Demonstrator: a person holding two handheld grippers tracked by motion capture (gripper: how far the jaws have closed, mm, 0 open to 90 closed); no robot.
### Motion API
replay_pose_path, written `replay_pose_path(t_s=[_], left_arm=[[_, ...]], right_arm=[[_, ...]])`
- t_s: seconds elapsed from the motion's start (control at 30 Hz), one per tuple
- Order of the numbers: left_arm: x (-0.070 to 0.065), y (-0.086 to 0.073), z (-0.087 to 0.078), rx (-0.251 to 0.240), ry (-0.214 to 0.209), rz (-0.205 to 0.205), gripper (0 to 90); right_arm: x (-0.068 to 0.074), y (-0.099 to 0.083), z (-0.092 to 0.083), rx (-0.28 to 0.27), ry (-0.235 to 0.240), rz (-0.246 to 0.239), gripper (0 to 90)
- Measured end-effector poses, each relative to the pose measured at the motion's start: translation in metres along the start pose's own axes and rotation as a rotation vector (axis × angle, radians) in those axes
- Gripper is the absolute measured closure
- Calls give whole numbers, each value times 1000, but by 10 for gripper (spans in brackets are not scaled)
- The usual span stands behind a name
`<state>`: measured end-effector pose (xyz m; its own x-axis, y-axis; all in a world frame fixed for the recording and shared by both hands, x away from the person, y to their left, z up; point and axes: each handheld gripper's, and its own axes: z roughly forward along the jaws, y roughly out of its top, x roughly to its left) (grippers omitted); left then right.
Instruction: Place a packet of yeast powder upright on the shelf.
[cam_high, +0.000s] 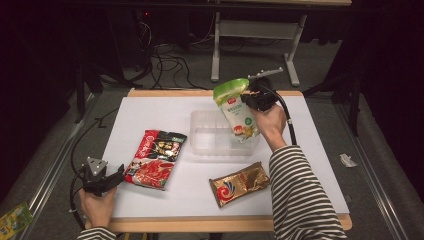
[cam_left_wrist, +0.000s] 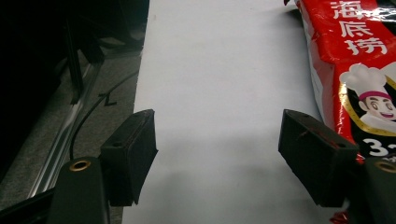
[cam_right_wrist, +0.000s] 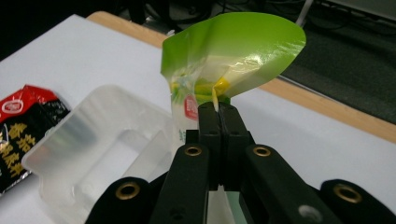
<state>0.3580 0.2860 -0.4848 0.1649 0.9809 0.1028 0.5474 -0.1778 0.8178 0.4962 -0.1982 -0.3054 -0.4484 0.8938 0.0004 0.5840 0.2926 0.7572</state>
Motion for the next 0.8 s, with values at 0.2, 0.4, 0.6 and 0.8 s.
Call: replay_pose_path(t_s=[0.2,0.4,0.6,0.8], left_arm=[[0,0,0,4,2,6,280],[-1,0,0,3,0,7,279],[-1,0,0,3,-1,7,279],[0,0,0,6,-3,11,279]], right_arm=[[2,-8,-1,47,30,-25,900],[5,-16,-6,65,44,-55,890],[6,-23,-9,77,56,-67,890],[10,-27,-11,103,67,-77,889]])
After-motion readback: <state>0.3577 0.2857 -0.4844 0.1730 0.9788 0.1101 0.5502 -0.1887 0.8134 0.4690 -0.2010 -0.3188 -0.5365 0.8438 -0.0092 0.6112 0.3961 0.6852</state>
